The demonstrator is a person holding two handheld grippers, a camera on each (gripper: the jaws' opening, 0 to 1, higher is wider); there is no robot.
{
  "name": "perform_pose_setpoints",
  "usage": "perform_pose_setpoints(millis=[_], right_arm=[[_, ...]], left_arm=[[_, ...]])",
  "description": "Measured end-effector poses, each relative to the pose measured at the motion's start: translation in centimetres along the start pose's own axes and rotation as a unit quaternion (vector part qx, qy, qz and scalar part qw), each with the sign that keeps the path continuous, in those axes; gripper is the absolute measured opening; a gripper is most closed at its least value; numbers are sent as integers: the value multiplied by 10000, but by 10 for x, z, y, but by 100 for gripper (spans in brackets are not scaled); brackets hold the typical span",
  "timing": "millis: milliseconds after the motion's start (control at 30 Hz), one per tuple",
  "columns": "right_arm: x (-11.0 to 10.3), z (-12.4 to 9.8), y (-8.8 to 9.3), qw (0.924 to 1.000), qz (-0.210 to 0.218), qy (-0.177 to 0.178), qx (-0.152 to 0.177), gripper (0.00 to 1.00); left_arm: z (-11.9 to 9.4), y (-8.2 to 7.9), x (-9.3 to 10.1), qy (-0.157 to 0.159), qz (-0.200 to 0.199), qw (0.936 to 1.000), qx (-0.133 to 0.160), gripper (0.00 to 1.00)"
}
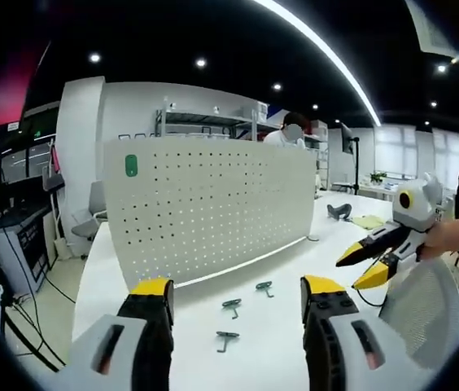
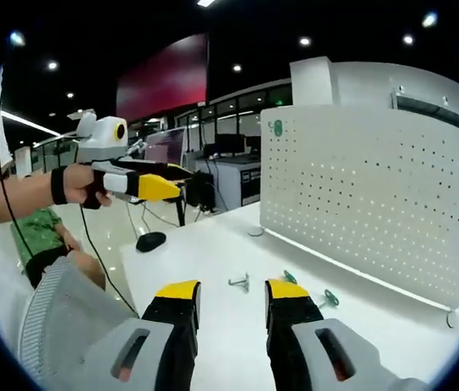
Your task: Insert the hook assembly into the mounting plate slot until the hook locks in place.
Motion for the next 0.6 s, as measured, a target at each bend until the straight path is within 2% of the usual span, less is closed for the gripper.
perform_pose_setpoints(millis=[300,600], right_arm=[[4,22,0,9996,-100,-127,-211,34],[1,47,5,9984,-161,-327,-439,34]], left_arm=[[-10,14,0,36,-99,9999,-60,76],[-15,25,-1,-22,-209,9998,-58,76]])
Point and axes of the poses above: the point that each gripper's makers call its tool centre point, and the gripper's own axes: z roughly forward along the fingers, x roughly to its right, y roughly out of its underside, the point moved 5 cm from there along -z, roughly backward along the fingers, and after that the axes turned 1 degree about -x, right-handed, at the moved point
